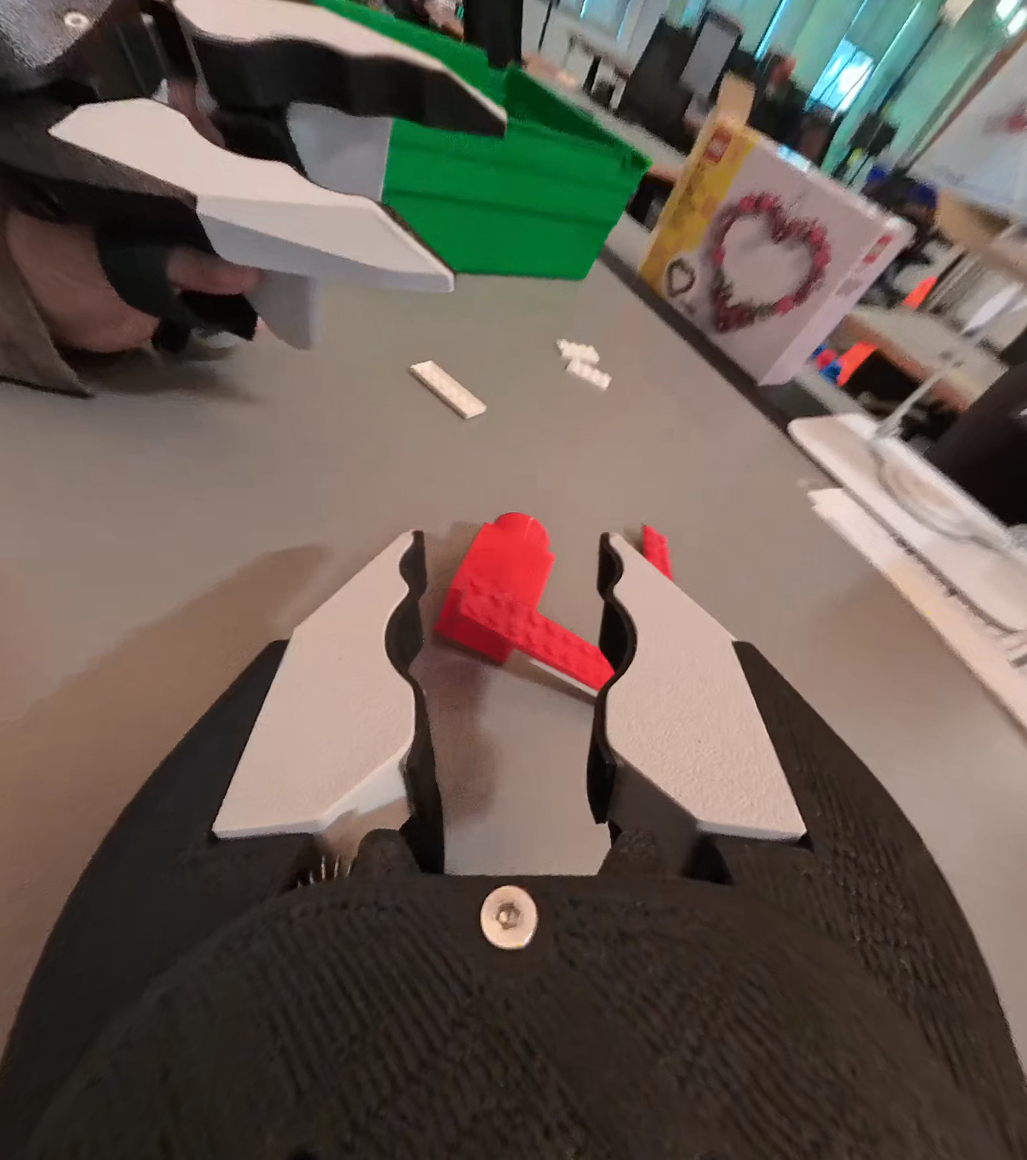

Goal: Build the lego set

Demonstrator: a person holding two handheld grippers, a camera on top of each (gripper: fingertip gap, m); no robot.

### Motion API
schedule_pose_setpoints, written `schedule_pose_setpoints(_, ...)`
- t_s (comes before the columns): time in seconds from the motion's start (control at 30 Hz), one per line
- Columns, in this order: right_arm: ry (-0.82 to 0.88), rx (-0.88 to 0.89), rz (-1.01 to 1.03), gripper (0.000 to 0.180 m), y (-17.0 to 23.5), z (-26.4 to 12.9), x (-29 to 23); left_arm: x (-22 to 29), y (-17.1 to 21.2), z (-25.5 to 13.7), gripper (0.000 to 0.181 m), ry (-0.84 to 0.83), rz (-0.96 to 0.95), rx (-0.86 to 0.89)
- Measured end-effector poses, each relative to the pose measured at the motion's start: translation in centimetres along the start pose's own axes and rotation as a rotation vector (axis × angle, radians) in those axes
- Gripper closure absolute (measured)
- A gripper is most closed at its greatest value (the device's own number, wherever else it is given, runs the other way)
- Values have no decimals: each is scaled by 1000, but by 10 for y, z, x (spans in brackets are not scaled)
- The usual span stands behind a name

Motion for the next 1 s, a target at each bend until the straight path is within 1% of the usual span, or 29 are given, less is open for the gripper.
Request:
schedule_pose_setpoints(0.1,-32,-85,72,124,0,6,-8,-2,0,-1,113,-14,-6,13)
schedule_pose_setpoints(0.27,-81,-284,203,118,3,22,-10,-3,1,-2,114,-32,14,4)
schedule_pose_setpoints(0.43,-92,-519,126,119,14,34,-11,-2,3,-1,115,-26,4,-4)
schedule_pose_setpoints(0.57,-151,-704,90,130,29,37,-15,-2,4,0,115,-17,-6,-7)
schedule_pose_setpoints(0.6,-170,-731,81,142,31,37,-16,-2,4,0,116,-18,-4,-7)
schedule_pose_setpoints(0.63,-181,-750,70,145,32,37,-17,-3,4,0,116,-24,1,-8)
schedule_pose_setpoints(0.77,-207,-756,55,145,26,40,-16,-10,0,-5,117,-71,16,12)
schedule_pose_setpoints(0.9,-212,-671,94,145,2,53,-7,-22,-7,-15,117,-135,-4,64)
schedule_pose_setpoints(1.0,-201,-593,111,145,-21,73,6,-31,-7,-19,118,-161,-36,79)
Point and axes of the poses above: each gripper's, where its closed fingertips meet, z out along the fingers, y out of its underside, x = y × z across the jaws, the point moved 2 cm from there along -z, back along the fingers, and after that the axes turned 11 degrees about y, right-handed, at the moved point
